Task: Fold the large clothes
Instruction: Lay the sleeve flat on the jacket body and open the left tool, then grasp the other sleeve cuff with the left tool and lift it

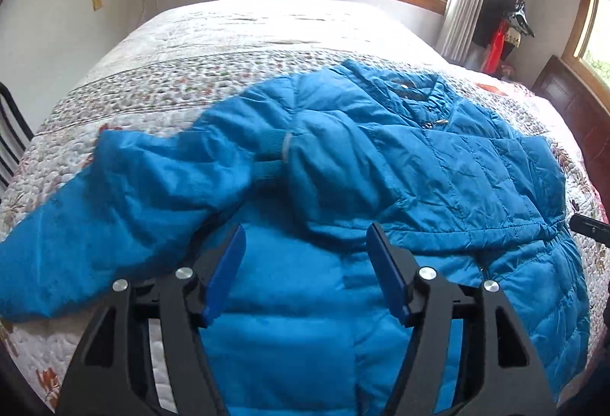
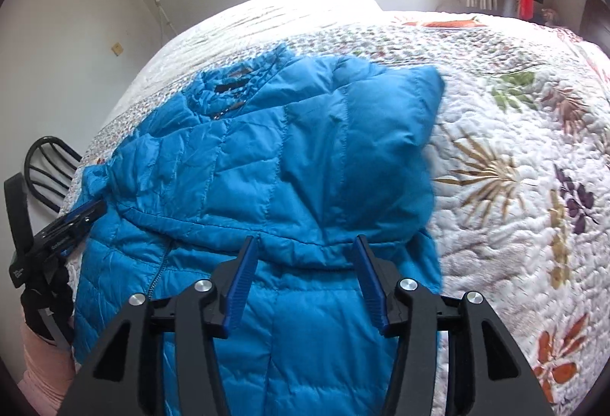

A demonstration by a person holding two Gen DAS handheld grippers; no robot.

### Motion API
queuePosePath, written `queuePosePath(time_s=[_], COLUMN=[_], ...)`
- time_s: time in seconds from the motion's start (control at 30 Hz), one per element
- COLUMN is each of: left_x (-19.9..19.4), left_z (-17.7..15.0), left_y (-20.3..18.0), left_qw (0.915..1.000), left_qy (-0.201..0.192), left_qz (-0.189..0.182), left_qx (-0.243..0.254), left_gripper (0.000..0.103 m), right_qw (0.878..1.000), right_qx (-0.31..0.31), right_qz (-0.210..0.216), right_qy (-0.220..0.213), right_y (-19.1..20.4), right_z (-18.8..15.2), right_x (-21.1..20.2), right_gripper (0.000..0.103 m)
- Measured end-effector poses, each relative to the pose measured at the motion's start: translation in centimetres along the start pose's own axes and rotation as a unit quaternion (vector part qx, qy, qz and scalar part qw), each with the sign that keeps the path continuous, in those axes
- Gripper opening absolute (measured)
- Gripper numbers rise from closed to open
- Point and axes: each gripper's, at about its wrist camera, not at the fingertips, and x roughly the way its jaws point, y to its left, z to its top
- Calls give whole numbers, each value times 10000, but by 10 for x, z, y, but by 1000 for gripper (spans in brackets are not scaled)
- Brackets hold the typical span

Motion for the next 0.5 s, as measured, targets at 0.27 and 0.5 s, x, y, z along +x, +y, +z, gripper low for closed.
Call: queuePosePath(time_s=[0.27,0.5], left_x=[-55,-84], left_z=[-67,-121], left_y=[134,252], left_qw=[9893,9529], left_qy=[211,234], left_qz=[795,1270], left_qx=[-1208,-2745], left_gripper=[74,75], right_qw=[9875,9716], right_qx=[743,1525], right_qz=[-1303,-1765], right_qy=[-490,-387], right_y=[-82,-161], right_z=[-25,-47], right_x=[-46,-47], right_gripper=[52,52])
